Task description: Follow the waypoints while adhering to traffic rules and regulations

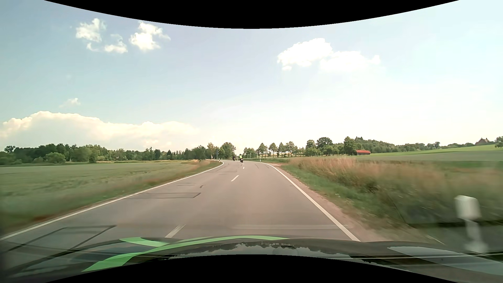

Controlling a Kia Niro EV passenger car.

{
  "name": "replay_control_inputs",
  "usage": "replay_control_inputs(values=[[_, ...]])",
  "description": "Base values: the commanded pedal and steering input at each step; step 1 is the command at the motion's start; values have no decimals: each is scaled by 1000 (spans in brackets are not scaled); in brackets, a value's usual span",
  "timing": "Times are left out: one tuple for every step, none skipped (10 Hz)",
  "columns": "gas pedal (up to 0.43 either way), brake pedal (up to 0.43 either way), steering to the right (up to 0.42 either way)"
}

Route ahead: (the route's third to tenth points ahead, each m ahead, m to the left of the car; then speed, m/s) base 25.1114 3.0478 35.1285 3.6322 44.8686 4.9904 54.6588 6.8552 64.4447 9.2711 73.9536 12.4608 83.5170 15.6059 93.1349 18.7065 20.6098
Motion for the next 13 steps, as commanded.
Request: replay_control_inputs(values=[[311,0,-15],[311,0,-15],[311,0,-15],[311,0,-15],[311,0,-15],[311,0,-19],[268,0,-23],[220,0,-28],[220,0,-32],[220,0,-33],[220,0,-33],[228,0,-33],[240,0,-33]])
